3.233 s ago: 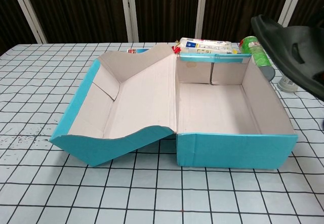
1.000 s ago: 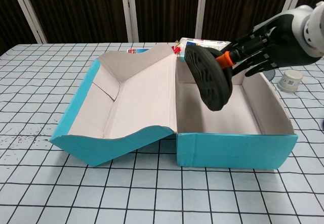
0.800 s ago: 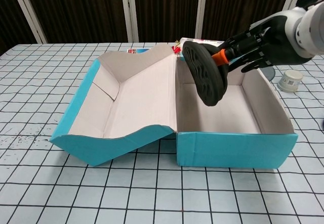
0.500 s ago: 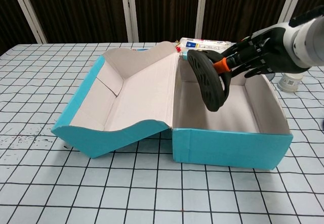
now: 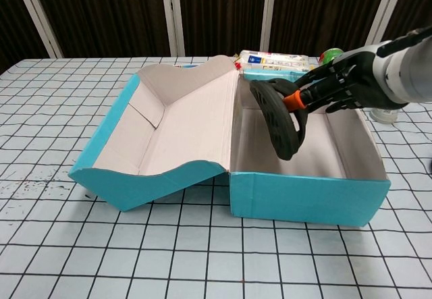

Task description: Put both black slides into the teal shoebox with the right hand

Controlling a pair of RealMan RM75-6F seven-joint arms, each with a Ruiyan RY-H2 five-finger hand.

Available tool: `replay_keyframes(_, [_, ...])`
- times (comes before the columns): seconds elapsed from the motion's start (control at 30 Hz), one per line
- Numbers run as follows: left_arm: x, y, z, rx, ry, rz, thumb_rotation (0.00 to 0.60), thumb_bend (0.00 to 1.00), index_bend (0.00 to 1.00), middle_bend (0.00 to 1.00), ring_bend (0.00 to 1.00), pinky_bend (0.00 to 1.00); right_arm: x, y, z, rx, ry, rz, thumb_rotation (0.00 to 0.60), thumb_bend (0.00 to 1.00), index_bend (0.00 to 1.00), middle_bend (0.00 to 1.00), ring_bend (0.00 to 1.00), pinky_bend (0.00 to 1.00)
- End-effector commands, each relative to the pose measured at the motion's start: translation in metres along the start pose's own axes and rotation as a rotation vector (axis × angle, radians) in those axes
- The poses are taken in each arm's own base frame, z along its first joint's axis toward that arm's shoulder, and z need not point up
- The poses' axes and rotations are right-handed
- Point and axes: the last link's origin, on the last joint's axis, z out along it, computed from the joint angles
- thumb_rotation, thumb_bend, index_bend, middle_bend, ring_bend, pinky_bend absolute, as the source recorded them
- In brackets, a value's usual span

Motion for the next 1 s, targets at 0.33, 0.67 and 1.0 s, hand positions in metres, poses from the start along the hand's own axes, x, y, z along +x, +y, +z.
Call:
replay_keyframes(0.33, [0.000, 0.000, 0.000, 0.003, 0.000, -0.002, 0.600, 0.37, 0.10, 0.05, 0.00, 0.09, -0.011, 0.015, 0.012, 0.027, 0.080, -0.048, 0.600, 0.50, 0.58, 0.50, 0.21, 0.00])
replay_keyframes(0.67, [0.000, 0.000, 0.000, 0.004, -0.001, -0.001, 0.600, 0.37, 0.10, 0.04, 0.00, 0.09, -0.019, 0.026, 0.013, 0.016, 0.085, -0.083, 0.600, 0.50, 0.58, 0.50, 0.21, 0.00])
replay_keyframes(1.0, [0.002, -0.002, -0.001, 0.012, 0.008, -0.007, 0.600, 0.37, 0.10, 0.05, 0.00, 0.09, -0.025, 0.038, 0.015, 0.005, 0.097, -0.139, 0.600, 0.50, 0.59, 0.50, 0.21, 0.00])
